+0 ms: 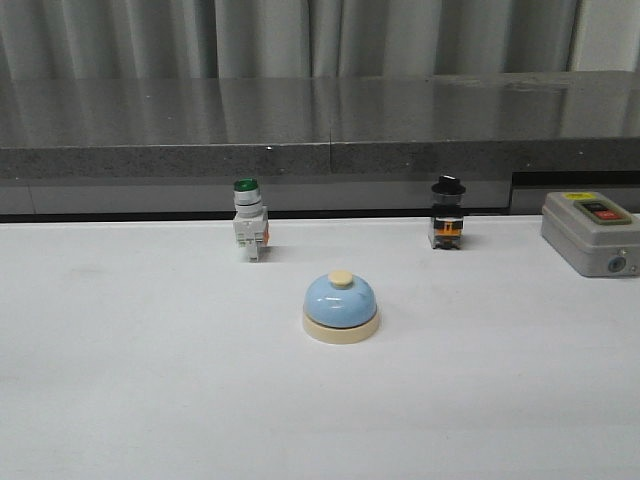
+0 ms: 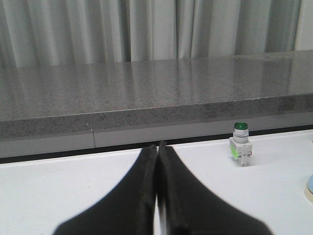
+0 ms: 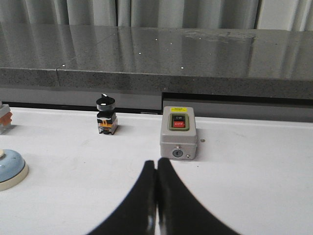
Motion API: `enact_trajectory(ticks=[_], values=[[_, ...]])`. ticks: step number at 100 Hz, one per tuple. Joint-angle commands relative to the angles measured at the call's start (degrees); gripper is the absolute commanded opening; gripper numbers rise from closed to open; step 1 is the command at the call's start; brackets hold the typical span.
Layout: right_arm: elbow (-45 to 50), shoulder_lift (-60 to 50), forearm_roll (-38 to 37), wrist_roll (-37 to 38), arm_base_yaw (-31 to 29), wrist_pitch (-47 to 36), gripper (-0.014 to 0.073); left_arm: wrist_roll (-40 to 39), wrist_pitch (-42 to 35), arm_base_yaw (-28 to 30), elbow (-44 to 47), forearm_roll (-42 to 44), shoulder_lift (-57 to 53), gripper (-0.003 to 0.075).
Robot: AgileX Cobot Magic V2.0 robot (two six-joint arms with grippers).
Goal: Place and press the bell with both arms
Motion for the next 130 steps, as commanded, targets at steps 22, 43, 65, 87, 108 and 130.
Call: enact_trajectory(ticks=[22,43,65,87,108,130], values=[[-0.8,-1.0,-0.3,-0.2,-0.4,-4.9,-0.006,-0.5,-3.9,0.2,1.8,0.0,-3.3,-0.002],[-0.8,-1.0,-0.3,-0.2,-0.4,-4.9,-0.006,-0.5,-3.2,0.2,2.6,0.0,-3.3,-0.002],[-0.8,-1.0,-0.3,-0.2,-0.4,-4.9,-0.006,-0.5,-3.2,0.2,2.6,-0.4,-3.3,-0.002],[-0.8,-1.0,-0.3,-0.2,-0.4,-4.9,-0.006,-0.5,-3.2,0.2,2.6,-0.4,-3.3,-0.002],[-0.8,-1.0,-0.3,-0.2,-0.4,-4.9,-0.006,-0.5,-3.2,0.2,2.6,-0.4,-3.3,-0.002],[-0.8,-1.0,-0.3,-0.2,-0.4,-4.9,-0.006,-0.5,-3.2,0.2,2.6,-0.4,-3.3,-0.002]])
